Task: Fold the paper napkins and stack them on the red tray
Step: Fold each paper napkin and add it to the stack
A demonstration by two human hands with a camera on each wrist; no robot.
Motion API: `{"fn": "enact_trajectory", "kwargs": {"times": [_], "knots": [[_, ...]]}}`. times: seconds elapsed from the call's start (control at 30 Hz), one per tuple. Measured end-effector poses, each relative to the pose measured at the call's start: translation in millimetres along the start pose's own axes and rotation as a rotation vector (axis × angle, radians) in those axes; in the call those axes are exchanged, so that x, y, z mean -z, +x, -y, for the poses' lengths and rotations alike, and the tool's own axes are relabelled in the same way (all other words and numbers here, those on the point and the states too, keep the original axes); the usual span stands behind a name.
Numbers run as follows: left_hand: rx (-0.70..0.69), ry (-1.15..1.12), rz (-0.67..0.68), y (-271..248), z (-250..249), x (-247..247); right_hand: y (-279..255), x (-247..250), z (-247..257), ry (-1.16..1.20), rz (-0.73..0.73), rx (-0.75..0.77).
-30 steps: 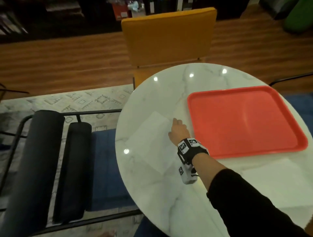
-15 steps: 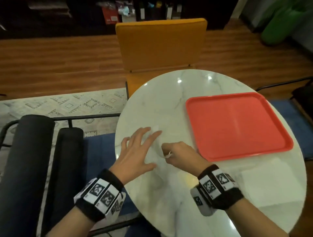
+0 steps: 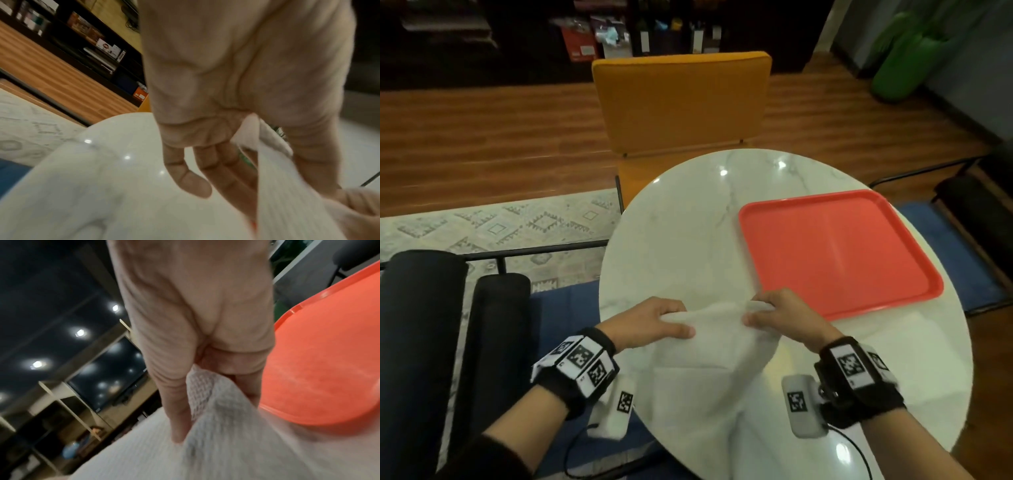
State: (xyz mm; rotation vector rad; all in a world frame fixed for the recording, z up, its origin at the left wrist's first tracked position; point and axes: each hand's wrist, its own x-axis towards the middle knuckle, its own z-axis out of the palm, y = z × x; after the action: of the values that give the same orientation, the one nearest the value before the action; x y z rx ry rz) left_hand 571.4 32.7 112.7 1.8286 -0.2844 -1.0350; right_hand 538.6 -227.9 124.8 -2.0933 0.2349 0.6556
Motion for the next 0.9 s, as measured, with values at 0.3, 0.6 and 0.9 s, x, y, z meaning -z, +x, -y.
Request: {"fn": "enact_trajectory", "kwargs": {"times": [0.3,0.6,0.9], "knots": [[0.021,0.124,-0.431,42.6,56.0,-7.0,35.4,-32.7,-19.3,-0.103,-0.269,0.081],[-0.211,0.51,-0.331,4.6,78.9,-55.4,-9.2,-62.0,-91.5,-0.385,-0.429,0.201],[-0.142,0.755,-0.156,-8.9,83.5,-76.2,-38.4,-71.4,-105.8,-0.586,-0.292,0.08]]}}
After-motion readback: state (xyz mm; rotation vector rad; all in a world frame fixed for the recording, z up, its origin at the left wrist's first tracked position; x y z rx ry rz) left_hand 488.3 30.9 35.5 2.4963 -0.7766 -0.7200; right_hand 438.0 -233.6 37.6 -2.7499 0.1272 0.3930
